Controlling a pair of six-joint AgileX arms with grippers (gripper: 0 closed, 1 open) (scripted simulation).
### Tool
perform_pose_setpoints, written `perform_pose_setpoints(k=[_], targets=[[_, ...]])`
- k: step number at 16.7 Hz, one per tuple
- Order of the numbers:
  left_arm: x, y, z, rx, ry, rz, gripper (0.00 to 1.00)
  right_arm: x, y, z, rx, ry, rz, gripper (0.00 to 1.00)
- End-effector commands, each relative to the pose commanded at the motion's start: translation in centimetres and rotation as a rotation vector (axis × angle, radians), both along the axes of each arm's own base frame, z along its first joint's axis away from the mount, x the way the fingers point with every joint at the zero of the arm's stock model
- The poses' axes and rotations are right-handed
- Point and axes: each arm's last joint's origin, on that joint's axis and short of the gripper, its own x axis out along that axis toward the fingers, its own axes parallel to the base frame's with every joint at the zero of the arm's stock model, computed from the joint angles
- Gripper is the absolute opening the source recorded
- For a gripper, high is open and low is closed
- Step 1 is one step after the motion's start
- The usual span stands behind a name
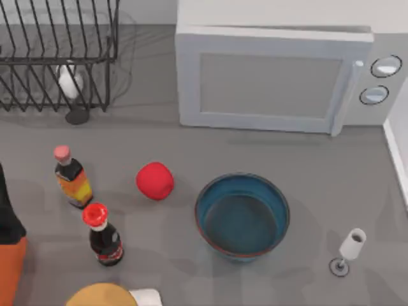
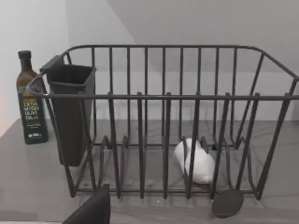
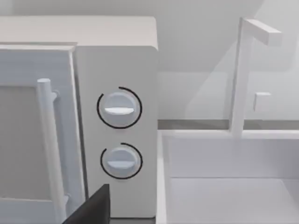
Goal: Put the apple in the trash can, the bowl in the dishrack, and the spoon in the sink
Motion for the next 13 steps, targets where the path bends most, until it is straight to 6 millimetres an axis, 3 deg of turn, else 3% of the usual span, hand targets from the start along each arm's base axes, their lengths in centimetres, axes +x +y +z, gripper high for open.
perform_pose_setpoints(k=[5,9,13], targets=[[0.0,-0.2,1.1,0.016,0.048,-0.023,1.0,0.0,0.0,0.0,0.0,0.0,0.0,1.0],[1.0,-1.0,4.9,0.061,0.212,-0.095,1.0,0.0,0.0,0.0,0.0,0.0,0.0,1.0],[4.8,-2.8,9.4,0.134,0.474,-0.204,1.0,0.0,0.0,0.0,0.0,0.0,0.0,1.0]])
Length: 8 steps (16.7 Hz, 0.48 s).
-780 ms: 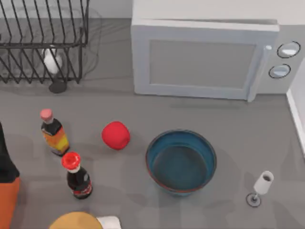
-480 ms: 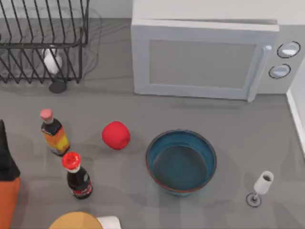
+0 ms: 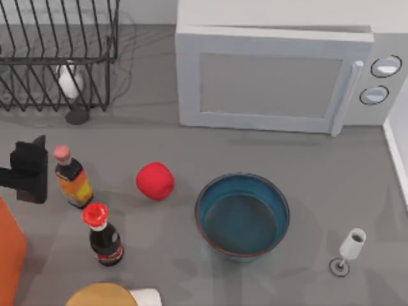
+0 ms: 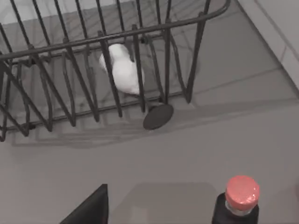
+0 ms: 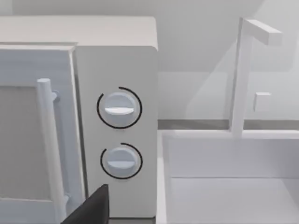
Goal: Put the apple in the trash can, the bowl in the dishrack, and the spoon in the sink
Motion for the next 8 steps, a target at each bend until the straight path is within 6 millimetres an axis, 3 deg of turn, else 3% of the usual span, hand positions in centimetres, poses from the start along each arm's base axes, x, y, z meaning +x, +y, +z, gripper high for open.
perform_pose_setpoints(k=[4,8], targets=[[6.8,-3.6,2.1,0.106,0.303,-0.134,1.0,0.0,0.0,0.0,0.0,0.0,0.0,1.0],[13.7,-8.9,0.2,0.234,0.592,-0.271,1.0,0.0,0.0,0.0,0.0,0.0,0.0,1.0]])
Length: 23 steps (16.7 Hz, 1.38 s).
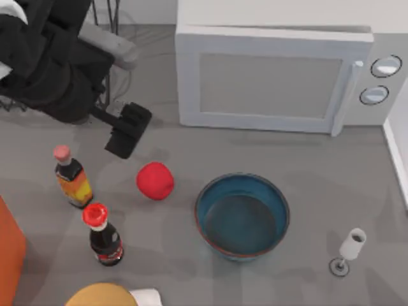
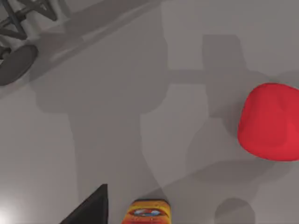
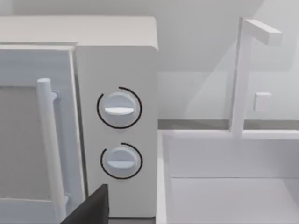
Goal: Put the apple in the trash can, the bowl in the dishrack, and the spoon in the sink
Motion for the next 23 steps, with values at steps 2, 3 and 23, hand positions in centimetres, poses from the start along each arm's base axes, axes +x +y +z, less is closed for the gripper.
perform_pose_setpoints(k=[2,3,23], targets=[[2.5,-2.7,-2.0,0.063,0.125,-0.064,1.0,0.0,0.0,0.0,0.0,0.0,0.0,1.0],[3.5,-3.9,-3.2,0.093,0.182,-0.093,1.0,0.0,0.0,0.0,0.0,0.0,0.0,1.0],[5.9,-8.2,-14.9,0.216,0.389,-0.201,1.0,0.0,0.0,0.0,0.0,0.0,0.0,1.0]])
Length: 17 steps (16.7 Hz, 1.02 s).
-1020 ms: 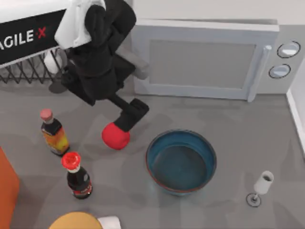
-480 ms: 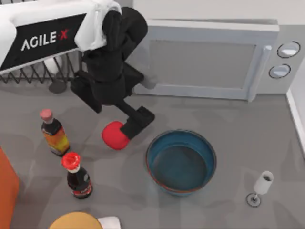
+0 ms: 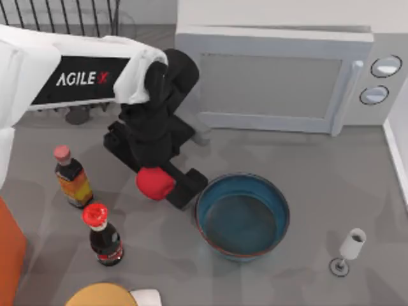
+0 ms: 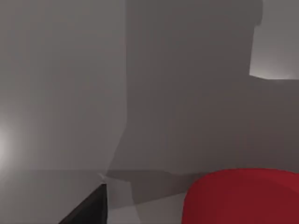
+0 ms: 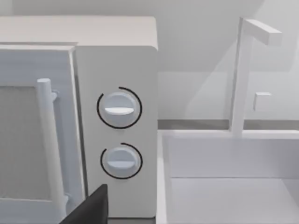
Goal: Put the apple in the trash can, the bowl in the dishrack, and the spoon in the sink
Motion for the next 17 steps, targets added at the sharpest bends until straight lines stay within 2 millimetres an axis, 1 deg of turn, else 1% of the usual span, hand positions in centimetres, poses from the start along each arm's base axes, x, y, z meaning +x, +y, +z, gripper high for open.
perform_pose_setpoints(k=[4,17], targets=[[-0.02,0.0,-0.12,0.001,0.001,0.0,1.0,0.0,0.0,0.0,0.0,0.0,0.0,1.0],[-0.02,0.0,-0.12,0.001,0.001,0.0,0.02,0.0,0.0,0.0,0.0,0.0,0.0,1.0]])
